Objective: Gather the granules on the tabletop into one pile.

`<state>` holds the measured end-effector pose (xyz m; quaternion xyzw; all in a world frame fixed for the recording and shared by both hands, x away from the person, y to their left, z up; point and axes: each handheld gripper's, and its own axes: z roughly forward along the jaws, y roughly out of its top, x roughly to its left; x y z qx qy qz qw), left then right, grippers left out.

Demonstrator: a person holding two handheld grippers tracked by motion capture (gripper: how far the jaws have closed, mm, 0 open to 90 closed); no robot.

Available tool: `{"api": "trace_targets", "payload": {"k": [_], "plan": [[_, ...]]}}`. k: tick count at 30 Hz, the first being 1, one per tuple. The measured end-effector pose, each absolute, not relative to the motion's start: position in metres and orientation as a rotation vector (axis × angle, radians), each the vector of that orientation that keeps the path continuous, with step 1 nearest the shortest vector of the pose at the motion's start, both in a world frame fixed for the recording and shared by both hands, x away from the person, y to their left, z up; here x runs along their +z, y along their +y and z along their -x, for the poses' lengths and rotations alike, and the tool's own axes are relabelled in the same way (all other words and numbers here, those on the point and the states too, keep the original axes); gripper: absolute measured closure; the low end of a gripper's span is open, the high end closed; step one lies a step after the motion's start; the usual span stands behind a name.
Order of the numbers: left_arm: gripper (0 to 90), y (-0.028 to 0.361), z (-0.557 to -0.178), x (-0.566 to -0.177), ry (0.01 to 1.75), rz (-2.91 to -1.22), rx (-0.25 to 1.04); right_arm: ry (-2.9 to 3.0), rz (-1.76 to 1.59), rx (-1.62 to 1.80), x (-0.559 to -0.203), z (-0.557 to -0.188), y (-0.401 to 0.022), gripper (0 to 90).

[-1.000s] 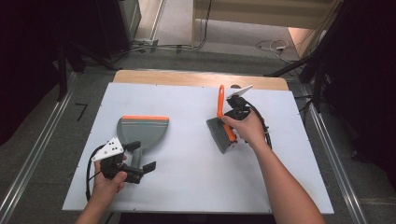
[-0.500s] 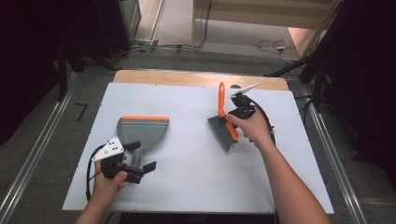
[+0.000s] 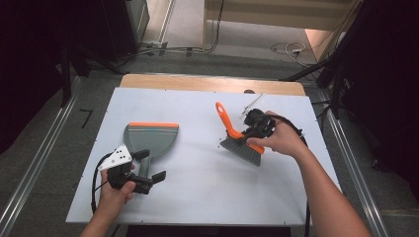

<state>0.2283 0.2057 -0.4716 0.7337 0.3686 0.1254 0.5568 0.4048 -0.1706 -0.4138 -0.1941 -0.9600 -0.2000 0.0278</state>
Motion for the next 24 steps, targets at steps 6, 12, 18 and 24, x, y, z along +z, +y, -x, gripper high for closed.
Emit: {"api": "trace_targets", "payload": {"k": [6, 12, 18, 24], "plan": [[0.0, 0.204, -0.228, -0.472, 0.868, -1.735, 0.296, -3.049, 0.424, -0.586, -0.429, -0.406, -0.161, 68.0], [0.0, 0.207, -0.228, -0.472, 0.872, -1.732, 0.296, -3.06, 0.491, -0.639, -0.429, -0.417, -0.163, 68.1], [0.0, 0.206, -0.229, -0.472, 0.87, -1.733, 0.295, -2.981, 0.633, -0.678, -0.416, -0.414, -0.148, 68.1], [0.0, 0.205, -0.228, -0.471, 0.867, -1.735, 0.296, -2.839, 0.853, -0.653, -0.424, -0.42, -0.116, 68.1]]}}
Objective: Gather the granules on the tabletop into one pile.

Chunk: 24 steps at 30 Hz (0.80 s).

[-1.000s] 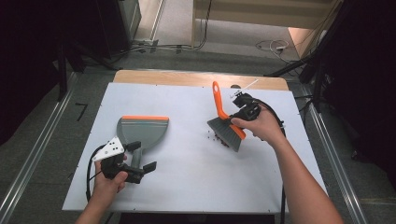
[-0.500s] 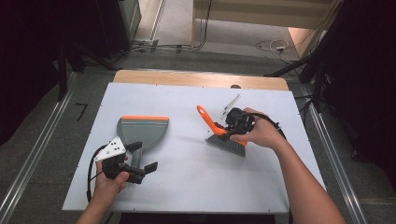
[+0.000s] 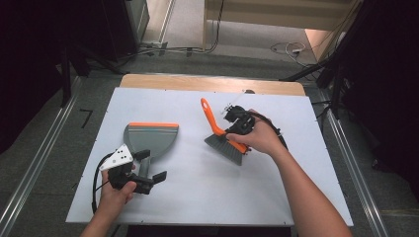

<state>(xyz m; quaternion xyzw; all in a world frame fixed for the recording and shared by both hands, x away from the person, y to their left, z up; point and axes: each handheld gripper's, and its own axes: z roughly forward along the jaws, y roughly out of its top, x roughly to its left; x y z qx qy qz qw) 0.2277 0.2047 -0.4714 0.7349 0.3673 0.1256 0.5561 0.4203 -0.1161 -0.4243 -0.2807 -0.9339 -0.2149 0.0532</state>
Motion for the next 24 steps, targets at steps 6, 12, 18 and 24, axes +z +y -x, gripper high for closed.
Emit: {"api": "trace_targets", "payload": {"k": [6, 12, 18, 24], "plan": [[0.0, 0.207, -0.227, -0.472, 0.868, -1.732, 0.298, -2.716, 1.084, -0.604, -0.442, -0.44, -0.114, 68.2], [0.0, 0.208, -0.228, -0.472, 0.871, -1.731, 0.298, -2.643, 1.277, -0.638, -0.443, -0.454, -0.145, 68.2], [0.0, 0.206, -0.228, -0.472, 0.873, -1.736, 0.297, -2.595, 1.257, -0.814, -0.429, -0.443, -0.173, 68.4], [0.0, 0.206, -0.228, -0.472, 0.877, -1.732, 0.309, -2.582, 1.267, -0.988, -0.413, -0.413, -0.207, 68.4]]}}
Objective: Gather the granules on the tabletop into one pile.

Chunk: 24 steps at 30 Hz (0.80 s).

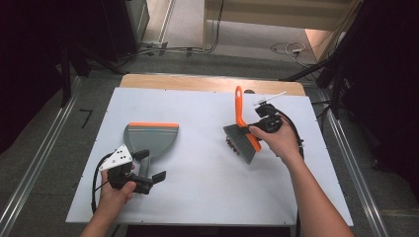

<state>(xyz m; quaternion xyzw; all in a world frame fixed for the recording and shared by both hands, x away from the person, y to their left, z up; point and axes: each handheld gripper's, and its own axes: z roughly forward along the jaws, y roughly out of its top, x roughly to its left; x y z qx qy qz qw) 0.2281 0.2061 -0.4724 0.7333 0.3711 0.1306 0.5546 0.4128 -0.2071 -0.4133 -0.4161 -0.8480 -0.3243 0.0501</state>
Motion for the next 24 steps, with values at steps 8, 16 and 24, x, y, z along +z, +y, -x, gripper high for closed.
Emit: {"api": "trace_targets", "payload": {"k": [8, 16, 24], "plan": [[0.0, 0.209, -0.228, -0.471, 0.888, -1.724, 0.332, -2.575, 1.329, -1.119, -0.417, -0.369, -0.258, 68.4], [0.0, 0.212, -0.229, -0.471, 0.899, -1.718, 0.344, -2.506, 1.416, -1.232, -0.431, -0.335, -0.309, 68.4], [0.0, 0.215, -0.228, -0.47, 0.893, -1.714, 0.351, -2.474, 1.451, -1.295, -0.442, -0.318, -0.338, 68.4]]}}
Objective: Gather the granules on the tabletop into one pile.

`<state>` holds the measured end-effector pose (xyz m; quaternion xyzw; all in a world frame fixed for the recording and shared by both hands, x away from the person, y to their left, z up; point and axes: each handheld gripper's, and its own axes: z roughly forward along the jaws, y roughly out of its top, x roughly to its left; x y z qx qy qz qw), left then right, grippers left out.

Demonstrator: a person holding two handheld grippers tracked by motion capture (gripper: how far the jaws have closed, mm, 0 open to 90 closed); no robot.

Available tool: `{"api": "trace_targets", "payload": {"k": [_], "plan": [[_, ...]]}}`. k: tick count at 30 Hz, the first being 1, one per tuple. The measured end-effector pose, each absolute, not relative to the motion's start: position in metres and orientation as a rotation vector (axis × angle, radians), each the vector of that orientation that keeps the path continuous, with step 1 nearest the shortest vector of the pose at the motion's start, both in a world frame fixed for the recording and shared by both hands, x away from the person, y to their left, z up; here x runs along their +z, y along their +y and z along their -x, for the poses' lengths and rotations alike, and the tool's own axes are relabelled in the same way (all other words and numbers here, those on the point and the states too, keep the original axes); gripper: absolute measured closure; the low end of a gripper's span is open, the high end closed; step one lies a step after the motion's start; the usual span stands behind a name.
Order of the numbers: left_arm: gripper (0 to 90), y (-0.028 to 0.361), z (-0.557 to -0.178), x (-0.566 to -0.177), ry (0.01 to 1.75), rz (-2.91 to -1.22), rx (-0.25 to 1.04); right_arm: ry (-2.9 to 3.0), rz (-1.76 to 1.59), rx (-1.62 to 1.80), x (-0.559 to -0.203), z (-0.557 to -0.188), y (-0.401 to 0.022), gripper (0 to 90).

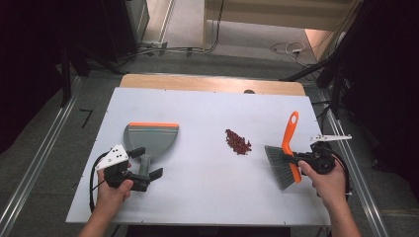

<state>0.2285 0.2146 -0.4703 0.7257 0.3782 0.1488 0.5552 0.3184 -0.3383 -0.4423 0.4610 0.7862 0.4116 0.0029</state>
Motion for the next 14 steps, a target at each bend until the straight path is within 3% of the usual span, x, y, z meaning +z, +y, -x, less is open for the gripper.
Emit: {"api": "trace_targets", "payload": {"k": [14], "plan": [[0.0, 0.214, -0.229, -0.47, 0.897, -1.713, 0.362, 2.441, -1.463, 1.328, -0.45, -0.32, -0.352, 68.3]]}}
